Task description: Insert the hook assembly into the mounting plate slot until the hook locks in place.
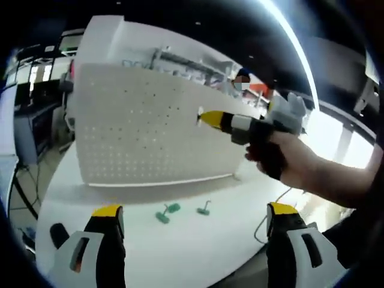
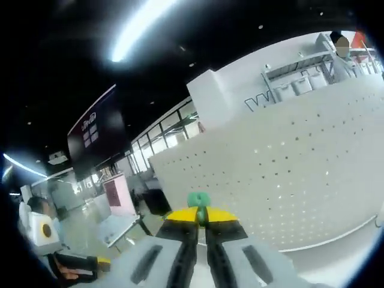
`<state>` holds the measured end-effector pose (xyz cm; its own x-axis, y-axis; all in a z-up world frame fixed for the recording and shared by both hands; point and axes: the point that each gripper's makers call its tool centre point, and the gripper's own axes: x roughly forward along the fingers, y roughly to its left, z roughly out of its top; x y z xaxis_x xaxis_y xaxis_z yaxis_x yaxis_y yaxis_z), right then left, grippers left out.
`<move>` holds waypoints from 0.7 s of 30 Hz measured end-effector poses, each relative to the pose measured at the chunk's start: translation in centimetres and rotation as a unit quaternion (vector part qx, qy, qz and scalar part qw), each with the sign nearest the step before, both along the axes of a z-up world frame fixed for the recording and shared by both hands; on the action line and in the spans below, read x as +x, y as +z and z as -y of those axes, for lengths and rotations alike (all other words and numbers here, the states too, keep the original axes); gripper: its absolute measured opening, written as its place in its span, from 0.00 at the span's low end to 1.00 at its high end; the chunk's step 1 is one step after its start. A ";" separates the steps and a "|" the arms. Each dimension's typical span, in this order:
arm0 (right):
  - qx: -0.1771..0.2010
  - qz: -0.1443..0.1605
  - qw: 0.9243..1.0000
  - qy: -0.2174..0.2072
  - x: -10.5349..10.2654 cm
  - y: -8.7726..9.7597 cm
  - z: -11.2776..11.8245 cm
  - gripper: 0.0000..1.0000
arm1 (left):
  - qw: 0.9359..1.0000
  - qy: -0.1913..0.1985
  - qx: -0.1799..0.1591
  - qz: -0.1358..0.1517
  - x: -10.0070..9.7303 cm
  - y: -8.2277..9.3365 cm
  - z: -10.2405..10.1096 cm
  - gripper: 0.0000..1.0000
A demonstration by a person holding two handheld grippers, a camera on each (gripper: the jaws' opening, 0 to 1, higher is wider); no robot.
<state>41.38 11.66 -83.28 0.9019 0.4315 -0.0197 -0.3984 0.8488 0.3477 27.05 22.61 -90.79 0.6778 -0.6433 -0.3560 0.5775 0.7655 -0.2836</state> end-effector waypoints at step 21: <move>0.003 0.035 0.994 -0.102 6.1 3.0 5.6 0.00 | 1.000 -0.010 0.002 -0.010 0.5 -0.6 -0.1 1.00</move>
